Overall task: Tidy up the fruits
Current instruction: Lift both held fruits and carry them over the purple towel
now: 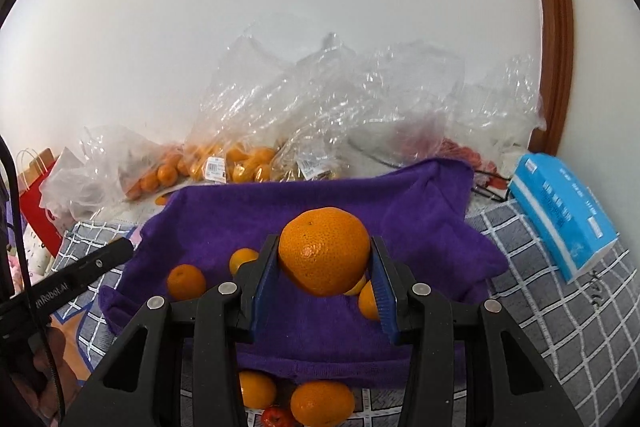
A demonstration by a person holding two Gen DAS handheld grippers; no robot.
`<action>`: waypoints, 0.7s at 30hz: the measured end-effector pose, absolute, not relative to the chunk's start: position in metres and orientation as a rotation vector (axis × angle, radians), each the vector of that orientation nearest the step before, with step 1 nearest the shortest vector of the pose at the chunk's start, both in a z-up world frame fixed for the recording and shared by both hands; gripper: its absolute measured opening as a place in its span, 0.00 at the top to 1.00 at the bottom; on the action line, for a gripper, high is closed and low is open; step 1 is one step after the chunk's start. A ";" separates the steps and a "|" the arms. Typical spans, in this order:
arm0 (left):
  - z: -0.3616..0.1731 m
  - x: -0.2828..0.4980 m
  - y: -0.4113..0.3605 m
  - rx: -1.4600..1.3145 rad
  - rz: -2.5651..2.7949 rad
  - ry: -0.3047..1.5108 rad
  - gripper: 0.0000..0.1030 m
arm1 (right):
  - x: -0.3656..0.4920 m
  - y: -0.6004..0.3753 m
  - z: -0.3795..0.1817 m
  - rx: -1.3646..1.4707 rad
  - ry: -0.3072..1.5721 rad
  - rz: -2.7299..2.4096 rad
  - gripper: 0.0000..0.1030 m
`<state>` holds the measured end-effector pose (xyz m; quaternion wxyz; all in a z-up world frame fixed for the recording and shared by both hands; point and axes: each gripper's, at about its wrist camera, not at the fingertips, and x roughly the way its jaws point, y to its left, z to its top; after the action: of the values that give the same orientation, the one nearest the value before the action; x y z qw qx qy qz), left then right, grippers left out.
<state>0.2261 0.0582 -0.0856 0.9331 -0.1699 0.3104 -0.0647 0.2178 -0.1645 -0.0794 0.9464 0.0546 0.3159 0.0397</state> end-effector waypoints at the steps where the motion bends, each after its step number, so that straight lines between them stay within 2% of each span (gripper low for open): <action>1: -0.086 0.226 0.059 -0.353 -0.134 0.633 0.77 | 0.219 -0.165 -0.081 0.110 0.650 0.077 0.58; 13: -0.098 0.231 0.061 -0.389 -0.149 0.666 0.77 | 0.216 -0.167 -0.061 0.108 0.606 0.075 0.58; 21: -0.100 0.234 0.064 -0.377 -0.126 0.660 0.77 | 0.223 -0.171 -0.089 0.130 0.646 0.078 0.58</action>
<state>0.2344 0.0638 -0.1004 0.9267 -0.1841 0.3220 -0.0613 0.2234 -0.1708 -0.0888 0.9455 0.0636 0.3171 0.0385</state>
